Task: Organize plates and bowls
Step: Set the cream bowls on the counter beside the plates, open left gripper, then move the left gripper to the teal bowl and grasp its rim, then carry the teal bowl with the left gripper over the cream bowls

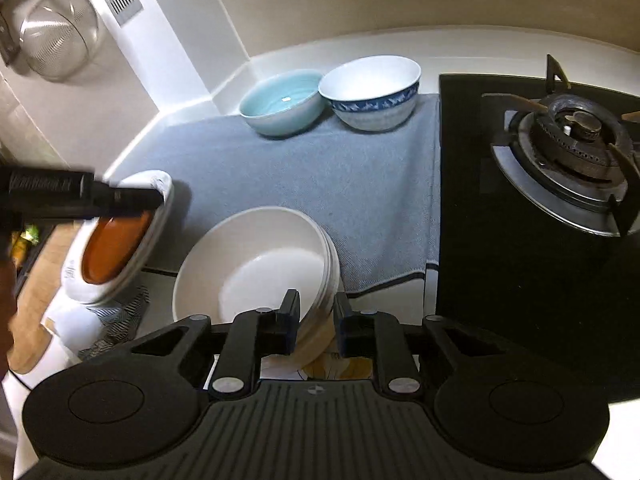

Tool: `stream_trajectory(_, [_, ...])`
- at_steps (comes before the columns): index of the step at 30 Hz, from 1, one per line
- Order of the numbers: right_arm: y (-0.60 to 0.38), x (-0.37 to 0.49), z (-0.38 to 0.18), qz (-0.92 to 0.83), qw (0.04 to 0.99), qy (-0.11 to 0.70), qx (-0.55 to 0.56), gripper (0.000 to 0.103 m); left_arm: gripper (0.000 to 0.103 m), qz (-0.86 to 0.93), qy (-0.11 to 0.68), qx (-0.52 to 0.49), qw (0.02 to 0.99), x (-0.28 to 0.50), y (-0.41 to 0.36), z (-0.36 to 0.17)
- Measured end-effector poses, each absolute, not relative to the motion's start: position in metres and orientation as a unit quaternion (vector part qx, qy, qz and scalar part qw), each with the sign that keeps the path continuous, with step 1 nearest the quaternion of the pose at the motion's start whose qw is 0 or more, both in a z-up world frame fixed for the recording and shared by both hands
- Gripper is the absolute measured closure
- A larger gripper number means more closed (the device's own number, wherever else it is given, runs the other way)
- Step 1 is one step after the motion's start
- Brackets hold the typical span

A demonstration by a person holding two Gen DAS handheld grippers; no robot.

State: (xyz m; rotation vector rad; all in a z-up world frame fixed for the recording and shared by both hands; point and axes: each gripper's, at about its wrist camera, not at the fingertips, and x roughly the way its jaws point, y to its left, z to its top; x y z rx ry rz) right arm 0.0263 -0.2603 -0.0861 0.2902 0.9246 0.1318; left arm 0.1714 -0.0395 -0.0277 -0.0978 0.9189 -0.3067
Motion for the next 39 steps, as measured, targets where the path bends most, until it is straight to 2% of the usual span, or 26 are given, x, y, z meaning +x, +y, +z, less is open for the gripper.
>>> stream_trajectory(6, [-0.242, 0.015, -0.076, 0.007, 0.891, 0.438, 0.117, 0.082, 0.069, -0.145, 0.436, -0.053, 0.887, 0.238, -0.031, -0.036])
stream_trajectory(12, [-0.237, -0.013, -0.057, -0.064, 0.899, 0.417, 0.12, 0.081, 0.069, -0.138, 0.435, -0.101, 0.884, 0.314, -0.026, -0.059])
stream_trajectory(19, [-0.232, -0.049, -0.039, -0.136, 0.892, 0.413, 0.125, 0.081, 0.069, -0.126, 0.454, -0.133, 0.872, 0.367, -0.034, -0.089])
stream_trajectory(22, [-0.23, -0.05, -0.032, -0.149, 0.891, 0.412, 0.118, 0.081, 0.074, -0.126, 0.464, -0.137, 0.866, 0.377, -0.036, -0.097])
stream_trajectory(24, [-0.229, -0.045, -0.029, -0.151, 0.892, 0.412, 0.109, 0.081, 0.084, -0.132, 0.469, -0.136, 0.862, 0.381, -0.036, -0.1])
stream_trajectory(39, [-0.221, 0.027, -0.007, -0.166, 0.887, 0.425, 0.076, 0.081, 0.084, -0.16, 0.526, -0.082, 0.831, 0.322, -0.015, -0.088])
